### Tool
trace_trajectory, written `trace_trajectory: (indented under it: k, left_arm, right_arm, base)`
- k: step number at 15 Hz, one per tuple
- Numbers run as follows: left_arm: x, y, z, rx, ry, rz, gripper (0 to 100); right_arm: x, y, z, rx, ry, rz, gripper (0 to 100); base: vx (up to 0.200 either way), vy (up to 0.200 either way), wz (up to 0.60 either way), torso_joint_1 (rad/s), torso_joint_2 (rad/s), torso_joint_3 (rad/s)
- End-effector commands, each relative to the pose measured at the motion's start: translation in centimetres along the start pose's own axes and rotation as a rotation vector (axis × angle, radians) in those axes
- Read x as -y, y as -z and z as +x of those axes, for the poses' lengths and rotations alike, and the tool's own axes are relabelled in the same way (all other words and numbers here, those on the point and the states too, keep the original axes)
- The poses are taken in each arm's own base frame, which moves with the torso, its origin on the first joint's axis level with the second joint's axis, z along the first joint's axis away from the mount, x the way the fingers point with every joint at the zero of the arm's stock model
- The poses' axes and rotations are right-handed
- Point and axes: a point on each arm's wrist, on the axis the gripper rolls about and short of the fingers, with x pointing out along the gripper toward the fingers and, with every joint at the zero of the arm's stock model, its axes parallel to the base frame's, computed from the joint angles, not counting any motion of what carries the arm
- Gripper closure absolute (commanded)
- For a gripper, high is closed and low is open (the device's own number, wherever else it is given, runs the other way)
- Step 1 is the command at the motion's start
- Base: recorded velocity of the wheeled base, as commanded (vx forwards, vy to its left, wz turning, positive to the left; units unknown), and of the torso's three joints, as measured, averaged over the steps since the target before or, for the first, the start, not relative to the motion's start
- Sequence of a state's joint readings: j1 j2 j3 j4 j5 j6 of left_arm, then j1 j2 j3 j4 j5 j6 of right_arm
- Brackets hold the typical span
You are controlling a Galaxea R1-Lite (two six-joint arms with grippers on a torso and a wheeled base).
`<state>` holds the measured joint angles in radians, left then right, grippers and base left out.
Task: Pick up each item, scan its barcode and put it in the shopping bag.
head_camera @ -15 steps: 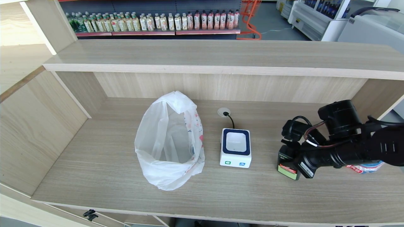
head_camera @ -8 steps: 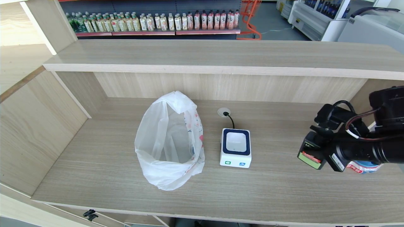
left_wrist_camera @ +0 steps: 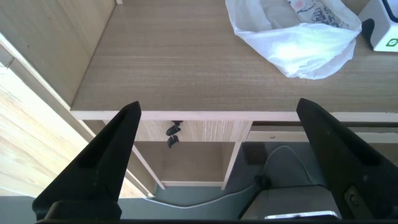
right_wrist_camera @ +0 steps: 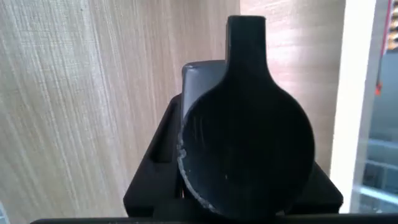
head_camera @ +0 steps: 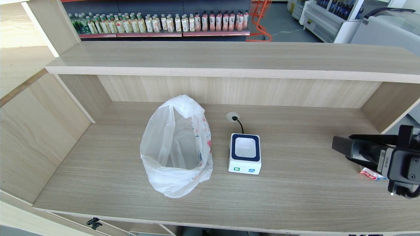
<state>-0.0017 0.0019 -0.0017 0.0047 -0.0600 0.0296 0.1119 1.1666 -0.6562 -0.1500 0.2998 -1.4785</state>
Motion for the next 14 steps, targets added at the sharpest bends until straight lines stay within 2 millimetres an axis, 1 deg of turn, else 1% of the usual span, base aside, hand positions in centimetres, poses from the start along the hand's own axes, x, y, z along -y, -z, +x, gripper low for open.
trace_trajectory:
  k: [1, 3, 4, 5, 6, 7, 8, 9, 10, 11, 12, 14]
  left_arm:
    - [0.0, 0.0, 0.0, 0.000, 0.000, 0.001, 0]
    - [0.0, 0.0, 0.0, 0.000, 0.000, 0.001, 0]
    - [0.0, 0.0, 0.0, -0.001, 0.000, -0.001, 0]
    - [0.0, 0.0, 0.0, 0.000, 0.000, 0.000, 0]
    - [0.0, 0.0, 0.0, 0.000, 0.000, 0.000, 0]
    - [0.0, 0.0, 0.0, 0.000, 0.000, 0.000, 0]
    - [0.0, 0.0, 0.0, -0.001, 0.000, -0.001, 0]
    - [0.0, 0.0, 0.0, 0.000, 0.000, 0.001, 0]
    - [0.0, 0.0, 0.0, 0.000, 0.000, 0.001, 0]
    - [0.0, 0.0, 0.0, 0.000, 0.000, 0.000, 0]
    - [0.0, 0.0, 0.0, 0.000, 0.000, 0.000, 0]
    - [0.0, 0.0, 0.0, 0.000, 0.000, 0.000, 0]
  right_arm:
    - [0.7, -0.4, 0.2, 0.151, 0.021, -0.274, 100]
    - [0.0, -0.3, 1.9, 0.366, 0.047, -0.690, 100]
    - [-0.7, -0.8, 3.7, 0.584, 0.128, -0.969, 100]
    - [-1.9, -2.1, 5.2, 0.736, 0.134, -1.065, 100]
    - [-2.8, -3.3, 6.1, 0.845, 0.133, -1.156, 100]
    - [-3.3, -3.8, 6.4, 0.908, 0.140, -1.202, 100]
    - [-4.2, -4.1, 7.4, 0.998, 0.110, -1.144, 100]
    - [-4.8, -4.5, 8.2, 1.077, 0.129, -1.106, 100]
    - [-4.9, -4.8, 8.5, 1.099, 0.139, -1.104, 100]
    - [-5.4, -4.9, 9.5, 1.158, 0.168, -1.069, 100]
    - [-5.7, -4.9, 10.1, 1.181, 0.168, -1.047, 100]
    - [-5.3, -5.0, 10.9, 1.181, 0.185, -1.055, 100]
  base:
    - [0.000, 0.000, 0.00, 0.000, 0.00, 0.000]
    - [0.000, 0.000, 0.00, 0.000, 0.00, 0.000]
    - [0.000, 0.000, 0.00, 0.000, 0.00, 0.000]
    - [0.000, 0.000, 0.00, 0.000, 0.00, 0.000]
    - [0.000, 0.000, 0.00, 0.000, 0.00, 0.000]
    - [0.000, 0.000, 0.00, 0.000, 0.00, 0.000]
    - [0.000, 0.000, 0.00, 0.000, 0.00, 0.000]
    - [0.000, 0.000, 0.00, 0.000, 0.00, 0.000]
    - [0.000, 0.000, 0.00, 0.000, 0.00, 0.000]
    - [0.000, 0.000, 0.00, 0.000, 0.00, 0.000]
    - [0.000, 0.000, 0.00, 0.000, 0.00, 0.000]
    - [0.000, 0.000, 0.00, 0.000, 0.00, 0.000]
